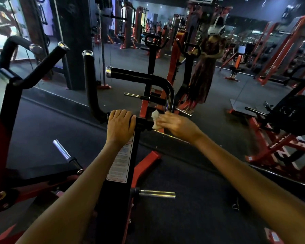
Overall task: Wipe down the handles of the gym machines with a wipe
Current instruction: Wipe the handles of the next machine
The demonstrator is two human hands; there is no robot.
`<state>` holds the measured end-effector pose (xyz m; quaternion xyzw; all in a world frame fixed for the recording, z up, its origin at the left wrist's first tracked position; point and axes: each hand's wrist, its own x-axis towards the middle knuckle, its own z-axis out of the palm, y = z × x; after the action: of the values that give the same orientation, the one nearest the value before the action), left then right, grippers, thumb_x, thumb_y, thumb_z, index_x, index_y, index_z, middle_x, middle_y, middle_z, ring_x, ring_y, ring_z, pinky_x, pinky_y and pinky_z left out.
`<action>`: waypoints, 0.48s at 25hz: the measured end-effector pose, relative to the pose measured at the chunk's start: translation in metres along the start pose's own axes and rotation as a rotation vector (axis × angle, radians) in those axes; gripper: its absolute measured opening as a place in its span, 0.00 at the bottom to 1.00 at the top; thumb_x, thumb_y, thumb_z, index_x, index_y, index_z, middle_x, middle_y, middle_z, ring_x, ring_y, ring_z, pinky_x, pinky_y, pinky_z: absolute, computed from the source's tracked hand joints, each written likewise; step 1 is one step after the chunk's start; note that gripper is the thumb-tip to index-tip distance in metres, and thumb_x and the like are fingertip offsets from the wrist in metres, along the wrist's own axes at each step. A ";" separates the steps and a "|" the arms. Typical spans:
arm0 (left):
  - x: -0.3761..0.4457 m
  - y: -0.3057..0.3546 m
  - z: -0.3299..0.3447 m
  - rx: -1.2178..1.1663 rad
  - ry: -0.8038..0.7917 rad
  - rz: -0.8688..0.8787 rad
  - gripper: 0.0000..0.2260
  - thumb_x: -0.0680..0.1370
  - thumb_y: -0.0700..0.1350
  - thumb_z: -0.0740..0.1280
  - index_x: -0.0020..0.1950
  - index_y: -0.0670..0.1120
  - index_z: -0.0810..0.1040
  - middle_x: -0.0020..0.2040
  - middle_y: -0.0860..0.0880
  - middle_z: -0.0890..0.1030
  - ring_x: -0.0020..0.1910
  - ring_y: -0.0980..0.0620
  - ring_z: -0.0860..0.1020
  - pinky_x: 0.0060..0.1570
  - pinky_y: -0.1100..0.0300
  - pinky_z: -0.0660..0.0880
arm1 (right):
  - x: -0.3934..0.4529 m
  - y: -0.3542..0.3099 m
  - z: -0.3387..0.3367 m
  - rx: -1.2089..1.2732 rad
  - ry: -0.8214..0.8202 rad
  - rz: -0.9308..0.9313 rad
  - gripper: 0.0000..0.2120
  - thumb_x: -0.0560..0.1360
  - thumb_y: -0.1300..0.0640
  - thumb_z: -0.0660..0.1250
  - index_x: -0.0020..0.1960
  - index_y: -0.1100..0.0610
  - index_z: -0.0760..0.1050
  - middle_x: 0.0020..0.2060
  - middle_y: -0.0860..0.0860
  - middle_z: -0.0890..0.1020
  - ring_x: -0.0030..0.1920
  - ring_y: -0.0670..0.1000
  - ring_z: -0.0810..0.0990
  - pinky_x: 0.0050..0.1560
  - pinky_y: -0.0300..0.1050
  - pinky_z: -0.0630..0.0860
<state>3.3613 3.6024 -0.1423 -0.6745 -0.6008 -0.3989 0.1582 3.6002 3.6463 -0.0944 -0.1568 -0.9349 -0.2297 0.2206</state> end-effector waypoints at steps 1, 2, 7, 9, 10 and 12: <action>0.000 0.000 0.000 -0.002 0.010 0.003 0.17 0.80 0.49 0.52 0.43 0.43 0.77 0.40 0.47 0.78 0.42 0.47 0.75 0.54 0.54 0.64 | 0.000 0.011 -0.008 -0.018 -0.022 0.020 0.16 0.70 0.70 0.62 0.56 0.65 0.79 0.55 0.59 0.81 0.57 0.58 0.79 0.61 0.58 0.72; -0.001 0.000 0.000 -0.004 0.022 0.006 0.17 0.80 0.49 0.52 0.43 0.43 0.77 0.39 0.47 0.78 0.42 0.47 0.75 0.54 0.54 0.64 | 0.000 0.017 -0.013 -0.034 -0.011 0.068 0.17 0.68 0.72 0.64 0.56 0.65 0.79 0.55 0.60 0.81 0.58 0.58 0.79 0.62 0.58 0.71; -0.001 0.003 0.002 0.017 0.044 -0.002 0.16 0.80 0.48 0.53 0.42 0.43 0.76 0.39 0.47 0.77 0.41 0.47 0.74 0.53 0.53 0.65 | 0.008 -0.052 0.029 -0.055 0.189 0.269 0.15 0.72 0.67 0.58 0.53 0.65 0.80 0.52 0.61 0.82 0.54 0.58 0.81 0.60 0.52 0.72; -0.002 0.003 0.001 0.024 0.044 0.006 0.16 0.80 0.48 0.53 0.42 0.43 0.76 0.39 0.47 0.77 0.41 0.46 0.74 0.53 0.52 0.66 | 0.019 -0.075 0.043 0.010 0.213 0.286 0.15 0.72 0.65 0.58 0.52 0.66 0.80 0.52 0.61 0.82 0.55 0.58 0.80 0.63 0.49 0.68; -0.001 0.003 0.000 0.026 0.038 0.007 0.16 0.80 0.48 0.52 0.42 0.43 0.76 0.39 0.47 0.77 0.41 0.46 0.74 0.52 0.52 0.66 | 0.021 -0.075 0.044 0.030 0.218 0.276 0.15 0.72 0.65 0.58 0.53 0.66 0.80 0.53 0.61 0.82 0.56 0.58 0.80 0.64 0.48 0.67; -0.001 0.002 0.000 0.035 0.030 0.004 0.17 0.80 0.48 0.52 0.42 0.43 0.76 0.39 0.47 0.77 0.42 0.46 0.74 0.52 0.52 0.65 | 0.012 -0.057 0.037 0.001 0.207 0.164 0.14 0.72 0.66 0.59 0.53 0.66 0.80 0.54 0.60 0.82 0.57 0.57 0.79 0.65 0.47 0.68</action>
<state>3.3635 3.6011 -0.1419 -0.6666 -0.6039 -0.3983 0.1797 3.5545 3.6187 -0.1383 -0.2080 -0.8913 -0.2253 0.3340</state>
